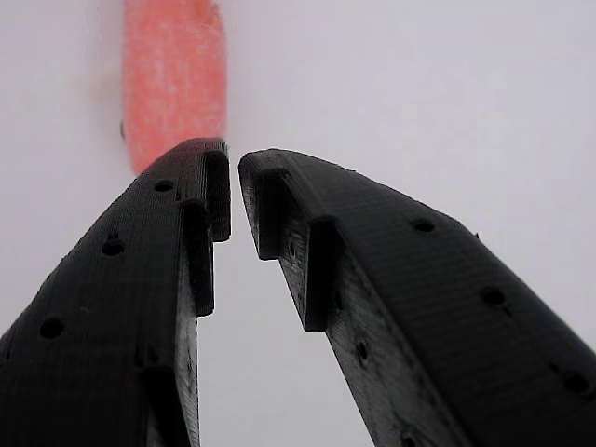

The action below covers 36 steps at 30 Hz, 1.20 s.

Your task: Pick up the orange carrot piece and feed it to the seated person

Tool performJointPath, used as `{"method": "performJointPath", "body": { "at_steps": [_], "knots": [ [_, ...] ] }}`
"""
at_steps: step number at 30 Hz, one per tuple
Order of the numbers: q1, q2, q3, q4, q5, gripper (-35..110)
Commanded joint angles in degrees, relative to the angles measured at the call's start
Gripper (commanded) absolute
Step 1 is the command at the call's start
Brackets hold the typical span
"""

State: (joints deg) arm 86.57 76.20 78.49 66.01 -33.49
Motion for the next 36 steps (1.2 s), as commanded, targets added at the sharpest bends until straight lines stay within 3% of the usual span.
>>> {"method": "performJointPath", "body": {
  "at_steps": [1,9,20,36],
  "knots": [
    [0.79,2.29,-3.25,-0.18,-0.44,-2],
    [-0.09,2.29,-3.16,-0.18,-0.70,0],
    [-1.67,2.29,-3.08,-0.18,-0.18,29],
    [-1.76,-5.27,-3.16,-0.79,-0.53,22]
  ]
}}
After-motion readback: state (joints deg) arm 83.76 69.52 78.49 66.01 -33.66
